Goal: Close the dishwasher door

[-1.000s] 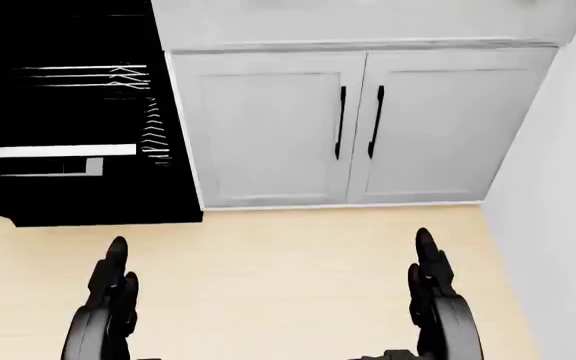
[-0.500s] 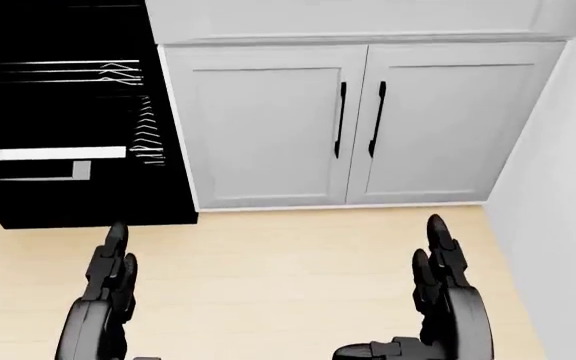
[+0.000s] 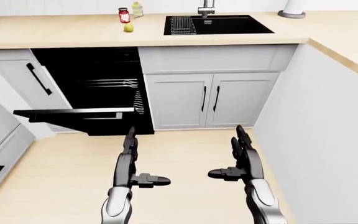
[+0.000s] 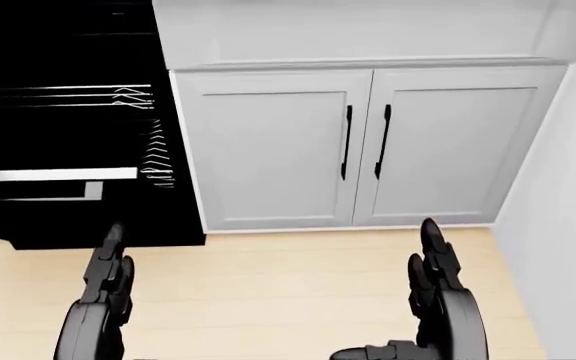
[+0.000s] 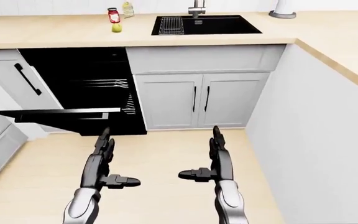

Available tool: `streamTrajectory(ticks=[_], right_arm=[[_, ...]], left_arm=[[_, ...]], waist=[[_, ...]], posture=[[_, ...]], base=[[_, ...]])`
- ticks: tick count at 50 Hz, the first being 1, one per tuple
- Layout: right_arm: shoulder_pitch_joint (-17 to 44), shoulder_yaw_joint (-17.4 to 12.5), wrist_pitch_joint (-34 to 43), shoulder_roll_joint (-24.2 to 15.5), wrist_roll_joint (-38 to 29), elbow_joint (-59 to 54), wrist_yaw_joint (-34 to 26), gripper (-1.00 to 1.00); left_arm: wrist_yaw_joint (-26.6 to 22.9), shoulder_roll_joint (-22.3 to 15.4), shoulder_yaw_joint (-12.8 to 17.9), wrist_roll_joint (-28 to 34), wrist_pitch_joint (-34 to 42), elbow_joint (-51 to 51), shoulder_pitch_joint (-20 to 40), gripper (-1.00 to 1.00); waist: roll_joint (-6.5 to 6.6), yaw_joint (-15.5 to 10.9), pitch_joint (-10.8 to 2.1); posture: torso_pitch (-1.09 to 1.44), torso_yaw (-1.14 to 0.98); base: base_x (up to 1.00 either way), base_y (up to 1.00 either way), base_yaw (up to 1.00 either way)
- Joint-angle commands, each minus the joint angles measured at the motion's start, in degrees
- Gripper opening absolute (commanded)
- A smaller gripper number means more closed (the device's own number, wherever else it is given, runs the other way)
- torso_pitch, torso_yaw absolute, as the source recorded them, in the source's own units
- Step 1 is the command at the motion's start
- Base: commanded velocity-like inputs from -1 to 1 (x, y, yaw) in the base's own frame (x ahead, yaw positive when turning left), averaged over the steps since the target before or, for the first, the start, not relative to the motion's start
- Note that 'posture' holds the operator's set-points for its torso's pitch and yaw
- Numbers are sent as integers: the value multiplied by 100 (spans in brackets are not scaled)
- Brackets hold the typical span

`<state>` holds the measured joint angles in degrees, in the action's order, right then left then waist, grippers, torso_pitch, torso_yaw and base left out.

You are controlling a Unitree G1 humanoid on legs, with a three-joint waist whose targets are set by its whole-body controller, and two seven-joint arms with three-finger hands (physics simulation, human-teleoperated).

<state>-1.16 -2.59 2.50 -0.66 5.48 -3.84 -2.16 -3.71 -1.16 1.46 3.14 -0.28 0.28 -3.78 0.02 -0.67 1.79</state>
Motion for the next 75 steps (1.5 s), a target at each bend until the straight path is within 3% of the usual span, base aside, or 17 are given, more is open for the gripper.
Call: streamTrajectory(ticks=[1, 14, 18, 21, 26, 31, 34, 35, 37, 44, 48, 58, 61, 63, 64, 66, 75], right_arm=[[98, -35, -178, -26, -10, 241, 15, 100], [89, -20, -183, -14, -4, 229, 13, 100], [89, -18, -186, -13, 7, 224, 2, 100], [172, -6, -165, -21, 20, 145, -39, 100], [156, -8, -184, -17, 29, 135, -48, 100], [142, -11, -202, -18, 45, 131, -61, 100], [155, -3, -195, -18, 31, 126, -53, 100], [150, 1, -189, -18, 25, 137, -50, 100], [156, 8, -179, -13, 20, 143, -45, 100], [151, 18, -162, -4, 17, 166, -33, 100], [149, 21, -174, -3, 16, 154, -34, 100], [167, 13, -195, -14, 34, 101, -72, 100], [162, 22, -146, -16, 25, 159, -66, 100], [187, 24, -137, -17, 20, 141, -72, 100], [196, 25, -117, -18, 20, 157, -73, 100], [204, 26, -113, -16, 20, 154, -75, 100], [218, 36, -129, -7, 9, 134, -74, 100]], left_arm=[[-4, 5, -37, 9, -203, -244, 94, 100], [-11, 12, -82, 87, -248, -269, 29, 100], [-21, 14, -102, 116, -253, -314, -18, 100], [-49, 7, -148, 200, -292, -389, -108, 100], [-55, 12, -147, 220, -305, -380, -109, 100], [-59, 15, -149, 236, -325, -375, -116, 100], [-62, 13, -140, 237, -335, -361, -101, 100], [-64, 12, -138, 236, -334, -356, -95, 100], [-64, 12, -140, 243, -345, -340, -89, 100], [-76, 10, -136, 248, -344, -365, -97, 100], [-76, 11, -136, 256, -354, -364, -104, 100], [-81, 18, -161, 284, -370, -401, -149, 100], [-86, 18, -166, 286, -371, -408, -156, 100], [-90, 17, -172, 294, -380, -406, -161, 100], [-92, 17, -174, 296, -378, -417, -168, 100], [-90, 17, -174, 302, -381, -409, -164, 100], [-89, 13, -171, 321, -410, -382, -150, 100]], waist=[[10, 11, -78], [109, 9, -78], [-18, -62, -46], [-311, -43, 58], [-240, -41, -39], [50, 39, 32], [493, 35, -112], [332, -25, -67], [367, -72, -56], [-18, -21, 3], [-530, 39, -95], [-28, 51, -24], [261, 72, -32], [641, 44, -152], [381, -19, -70], [379, -57, -119], [-181, -21, -13]], posture=[[0, 0], [0, 0], [0, 0], [0, 0], [0, 0], [0, 0], [0, 0], [0, 0], [0, 0], [0, 0], [0, 0], [0, 0], [0, 0], [0, 0], [0, 0], [0, 0], [0, 0]], base=[[0, 0, 8], [0, 0, 17], [0, 0, 34], [0, 0, 60], [0, 0, 60], [0, 0, 58], [0, 0, 43], [0, 0, 44], [0, 0, 46], [0, 0, 49], [0, 0, 49], [0, 0, 49], [0, 0, 49], [0, 0, 49], [0, 0, 49], [0, 0, 49], [0, 0, 49]])
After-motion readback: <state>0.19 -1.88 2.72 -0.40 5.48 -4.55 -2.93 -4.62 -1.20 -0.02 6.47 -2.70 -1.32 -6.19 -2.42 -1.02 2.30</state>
